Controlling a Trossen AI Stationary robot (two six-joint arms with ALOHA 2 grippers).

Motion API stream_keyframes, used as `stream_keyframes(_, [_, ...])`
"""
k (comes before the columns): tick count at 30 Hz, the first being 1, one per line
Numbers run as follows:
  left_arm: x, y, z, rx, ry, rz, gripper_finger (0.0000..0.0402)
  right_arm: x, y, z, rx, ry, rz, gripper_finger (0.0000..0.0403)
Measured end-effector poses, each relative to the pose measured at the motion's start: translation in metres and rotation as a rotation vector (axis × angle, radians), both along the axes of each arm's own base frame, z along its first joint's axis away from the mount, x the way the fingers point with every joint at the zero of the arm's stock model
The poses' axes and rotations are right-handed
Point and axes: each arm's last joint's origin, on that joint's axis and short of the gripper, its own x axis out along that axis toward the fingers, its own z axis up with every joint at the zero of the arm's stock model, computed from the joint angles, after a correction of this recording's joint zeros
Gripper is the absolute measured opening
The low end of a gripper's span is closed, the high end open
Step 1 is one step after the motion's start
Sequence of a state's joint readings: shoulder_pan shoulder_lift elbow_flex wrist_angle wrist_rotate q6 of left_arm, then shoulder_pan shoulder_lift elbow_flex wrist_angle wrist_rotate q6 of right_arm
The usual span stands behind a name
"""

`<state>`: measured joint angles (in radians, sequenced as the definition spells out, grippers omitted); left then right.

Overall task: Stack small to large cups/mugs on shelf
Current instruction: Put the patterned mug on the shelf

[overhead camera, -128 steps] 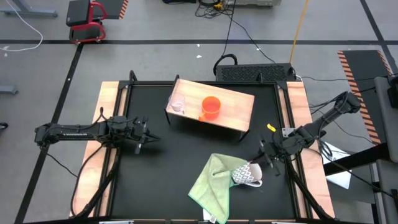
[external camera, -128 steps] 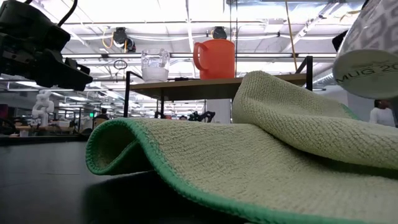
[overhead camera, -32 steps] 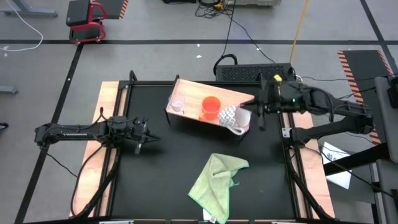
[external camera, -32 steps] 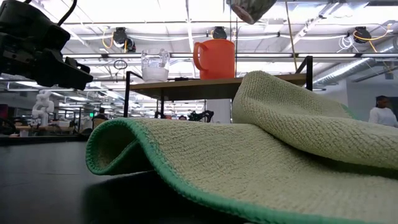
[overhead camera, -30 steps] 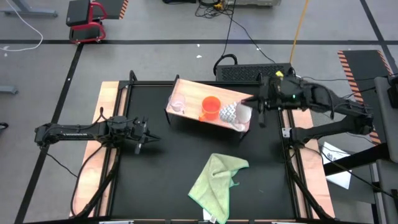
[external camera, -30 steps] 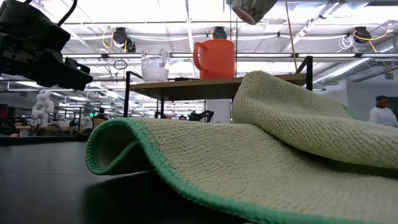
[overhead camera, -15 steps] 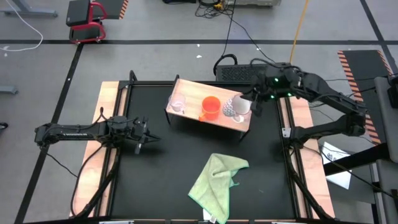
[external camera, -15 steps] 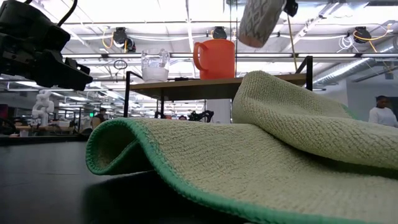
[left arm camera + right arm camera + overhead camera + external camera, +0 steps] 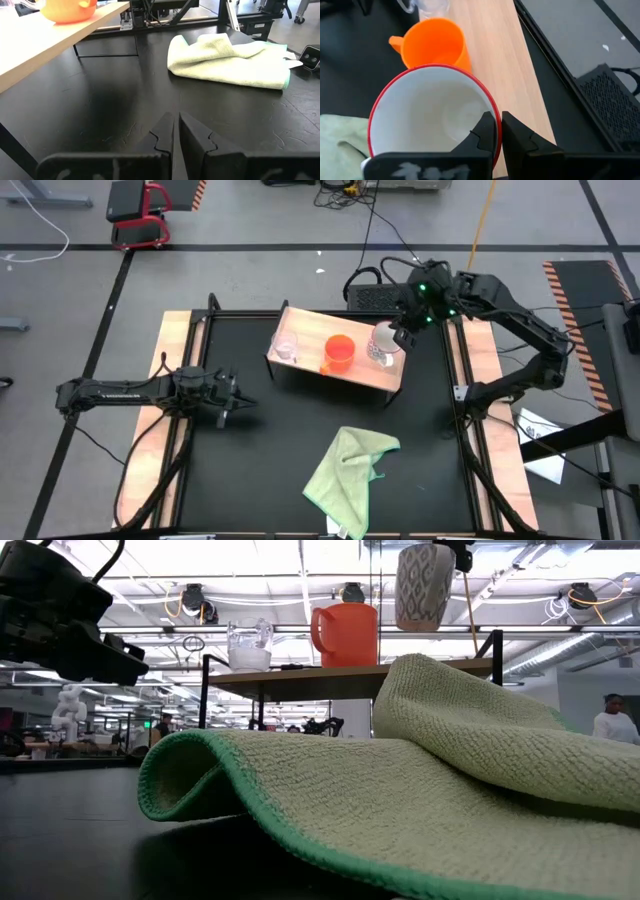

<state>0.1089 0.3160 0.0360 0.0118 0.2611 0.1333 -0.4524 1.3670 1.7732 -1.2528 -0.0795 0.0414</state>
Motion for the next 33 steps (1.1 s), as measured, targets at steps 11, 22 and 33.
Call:
stream_keyframes(11, [0.0, 0.0, 0.0, -0.001, 0.003, 0.0, 0.0031, 0.024, -0.012, -0.02, 0.066, 0.135, -0.001, 0.0005])
stream_keyframes(22, [0.0, 0.0, -0.001, -0.005, 0.011, 0.001, 0.0031, 0.03, -0.015, -0.028, 0.098, 0.163, -0.028, 0.0005])
stream_keyframes(33, [0.0, 0.0, -0.001, -0.006, 0.01, 0.002, 0.0031, 0.031, -0.015, -0.045, 0.154, 0.192, -0.104, 0.0006])
